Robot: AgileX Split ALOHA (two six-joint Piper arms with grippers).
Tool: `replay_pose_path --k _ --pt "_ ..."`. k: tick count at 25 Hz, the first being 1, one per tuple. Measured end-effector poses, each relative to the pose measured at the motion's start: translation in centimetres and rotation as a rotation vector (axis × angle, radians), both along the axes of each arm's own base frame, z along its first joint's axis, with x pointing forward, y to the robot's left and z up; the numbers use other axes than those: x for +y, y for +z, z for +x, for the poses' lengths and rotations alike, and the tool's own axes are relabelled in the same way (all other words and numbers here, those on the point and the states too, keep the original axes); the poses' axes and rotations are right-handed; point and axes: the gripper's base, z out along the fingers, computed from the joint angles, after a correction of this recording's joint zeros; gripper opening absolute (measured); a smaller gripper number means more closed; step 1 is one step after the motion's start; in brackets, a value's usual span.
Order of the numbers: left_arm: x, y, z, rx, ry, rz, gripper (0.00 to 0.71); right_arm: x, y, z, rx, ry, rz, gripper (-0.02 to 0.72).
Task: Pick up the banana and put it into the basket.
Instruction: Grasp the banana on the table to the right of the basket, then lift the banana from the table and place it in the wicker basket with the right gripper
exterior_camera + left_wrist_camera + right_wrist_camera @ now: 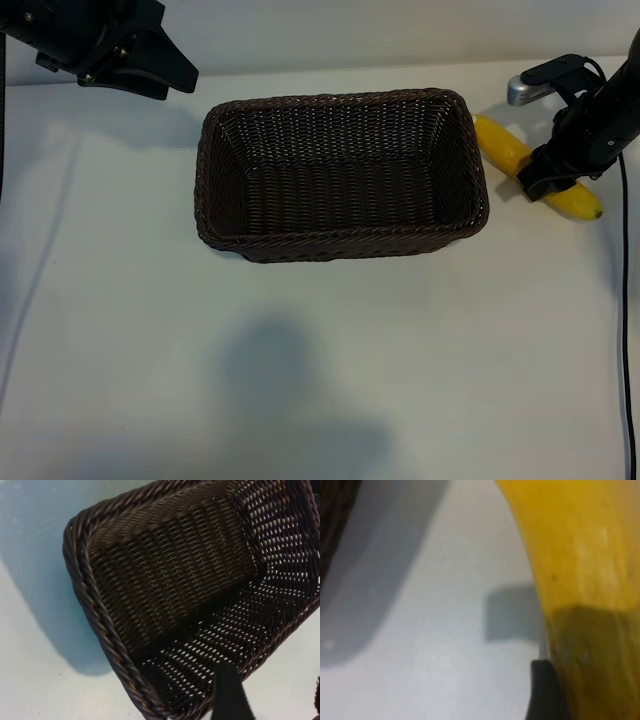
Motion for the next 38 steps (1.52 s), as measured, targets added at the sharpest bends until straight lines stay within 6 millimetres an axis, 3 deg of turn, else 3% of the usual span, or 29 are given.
replay_pose_path --k 4,7,15,23,32,38 --pt "0.0 0.0 0.0 0.0 0.0 0.0 0.453 0.0 0.0 -0.1 0.01 -0.005 0.003 0.451" --pt "0.0 0.0 0.0 0.0 0.0 0.0 0.453 0.0 1.1 -0.2 0.0 -0.007 0.005 0.451" --pt "0.0 0.0 0.0 0.0 0.0 0.0 0.453 -0.2 9.0 0.7 -0.118 -0.014 0.03 0.447" --pt "0.0 0.0 0.0 0.0 0.0 0.0 0.453 0.6 15.0 -0.6 -0.166 0.003 0.124 0.447" --pt "0.0 0.0 0.0 0.0 0.0 0.0 0.453 2.7 17.9 -2.7 -0.131 0.077 0.321 0.447" --pt "0.0 0.0 0.0 0.0 0.0 0.0 0.453 7.0 18.4 -3.9 -0.12 0.187 0.339 0.447"
